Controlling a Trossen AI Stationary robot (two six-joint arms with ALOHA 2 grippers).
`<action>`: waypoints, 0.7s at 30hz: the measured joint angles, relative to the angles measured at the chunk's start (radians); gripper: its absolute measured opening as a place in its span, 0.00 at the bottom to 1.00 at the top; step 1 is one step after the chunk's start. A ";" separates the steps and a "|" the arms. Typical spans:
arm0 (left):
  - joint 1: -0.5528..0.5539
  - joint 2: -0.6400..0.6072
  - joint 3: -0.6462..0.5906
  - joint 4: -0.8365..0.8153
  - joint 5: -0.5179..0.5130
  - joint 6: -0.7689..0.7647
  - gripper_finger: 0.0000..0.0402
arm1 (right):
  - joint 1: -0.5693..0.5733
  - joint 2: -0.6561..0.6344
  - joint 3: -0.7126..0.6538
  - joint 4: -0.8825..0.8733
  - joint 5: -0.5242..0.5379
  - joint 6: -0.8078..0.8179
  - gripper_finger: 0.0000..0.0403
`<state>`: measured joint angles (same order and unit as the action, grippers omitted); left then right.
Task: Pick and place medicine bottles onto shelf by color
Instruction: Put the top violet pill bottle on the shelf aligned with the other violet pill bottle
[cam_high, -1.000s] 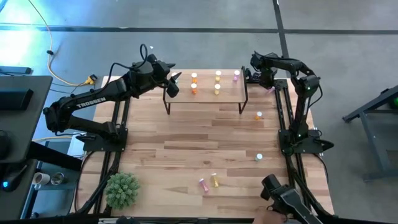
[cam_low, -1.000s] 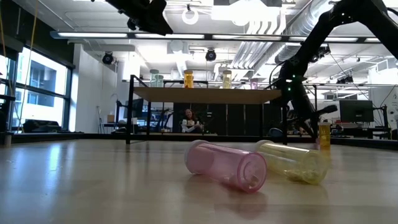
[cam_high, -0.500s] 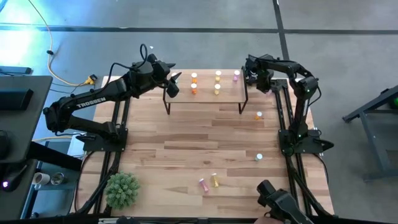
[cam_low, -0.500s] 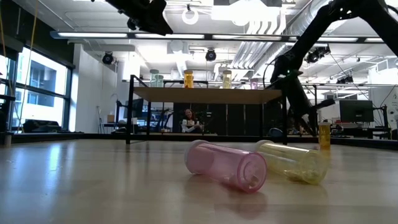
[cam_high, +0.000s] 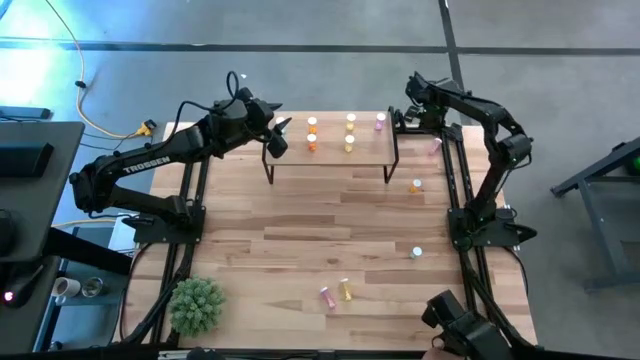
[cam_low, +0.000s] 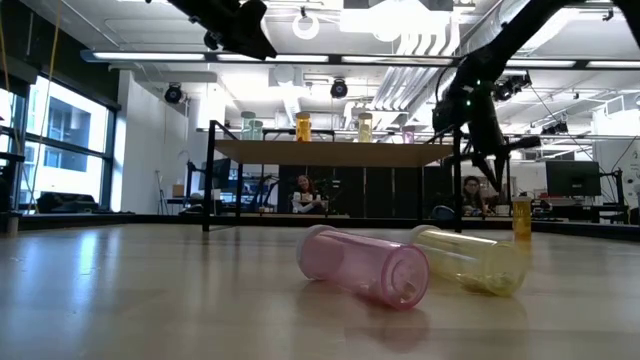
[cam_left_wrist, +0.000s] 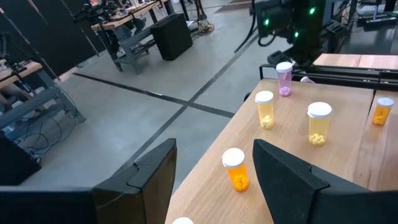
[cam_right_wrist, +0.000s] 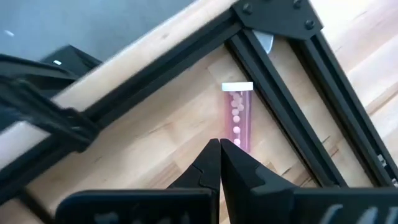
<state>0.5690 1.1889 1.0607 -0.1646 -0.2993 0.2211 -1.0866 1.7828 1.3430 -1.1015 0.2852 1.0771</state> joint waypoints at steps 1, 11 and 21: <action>0.000 0.000 0.000 0.000 0.000 0.000 0.50 | 0.008 -0.014 0.000 -0.001 0.002 0.013 0.00; 0.000 0.000 0.000 0.000 0.000 0.000 0.50 | 0.101 -0.029 -0.009 0.002 -0.050 0.265 0.00; 0.000 0.000 0.000 -0.069 -0.004 0.029 0.50 | 0.129 -0.109 -0.281 0.197 -0.136 0.475 0.00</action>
<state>0.5690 1.1889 1.0607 -0.2340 -0.3029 0.2499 -0.9581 1.6740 1.0618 -0.9041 0.1489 1.5520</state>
